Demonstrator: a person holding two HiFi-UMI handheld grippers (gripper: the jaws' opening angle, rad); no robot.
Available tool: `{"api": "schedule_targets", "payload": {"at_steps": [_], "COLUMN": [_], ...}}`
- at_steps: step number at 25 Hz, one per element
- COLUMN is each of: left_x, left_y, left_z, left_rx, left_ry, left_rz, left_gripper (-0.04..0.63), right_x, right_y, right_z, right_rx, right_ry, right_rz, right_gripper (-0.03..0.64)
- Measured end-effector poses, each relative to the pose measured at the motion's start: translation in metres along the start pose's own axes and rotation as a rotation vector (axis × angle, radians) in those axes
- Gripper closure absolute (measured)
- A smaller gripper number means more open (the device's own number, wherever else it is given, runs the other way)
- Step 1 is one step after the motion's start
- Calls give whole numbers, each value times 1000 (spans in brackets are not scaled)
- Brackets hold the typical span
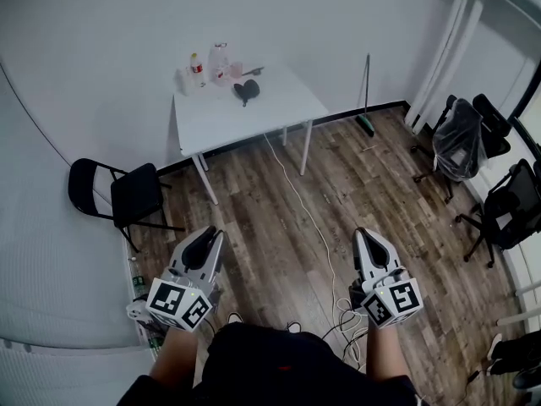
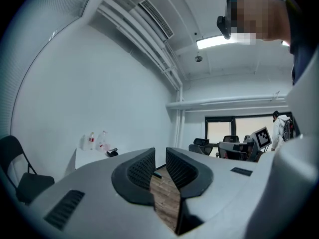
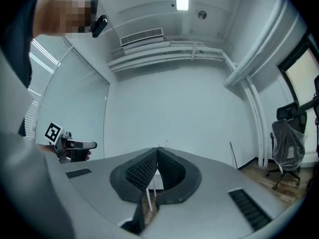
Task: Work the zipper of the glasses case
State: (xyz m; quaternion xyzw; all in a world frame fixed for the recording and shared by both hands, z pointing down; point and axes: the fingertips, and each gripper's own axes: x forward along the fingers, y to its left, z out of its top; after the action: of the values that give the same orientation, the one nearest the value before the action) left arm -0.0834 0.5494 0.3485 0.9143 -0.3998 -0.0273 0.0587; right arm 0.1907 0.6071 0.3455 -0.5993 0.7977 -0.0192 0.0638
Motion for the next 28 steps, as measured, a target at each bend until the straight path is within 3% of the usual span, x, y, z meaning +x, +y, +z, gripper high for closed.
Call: {"api": "schedule_targets", "payload": {"at_steps": [6,13,17,22,28], "left_x": [13,51,89,132,169], "left_y": [-14,25,58,116,204], "left_z": [-15,-13,-9,10,17], "left_rx": [7,-65,-38,57,44], "left_ry": [21,11,-5,-24,-4], "left_rz": [13,13,9,18,28], "left_gripper": [511,511,511,511,511], "right_x": [2,45,84,166,275], "right_y": [-26,-33,-48,-53,-30], "right_z": [-10,-20,-33,-43,-50], "right_rx": [40,-11,-29,-67,-91], "right_ry": [6,64,112,136,146], "right_rz": [-6,3,-15,-18,19], "right_gripper": [597,597,597,597,597]}}
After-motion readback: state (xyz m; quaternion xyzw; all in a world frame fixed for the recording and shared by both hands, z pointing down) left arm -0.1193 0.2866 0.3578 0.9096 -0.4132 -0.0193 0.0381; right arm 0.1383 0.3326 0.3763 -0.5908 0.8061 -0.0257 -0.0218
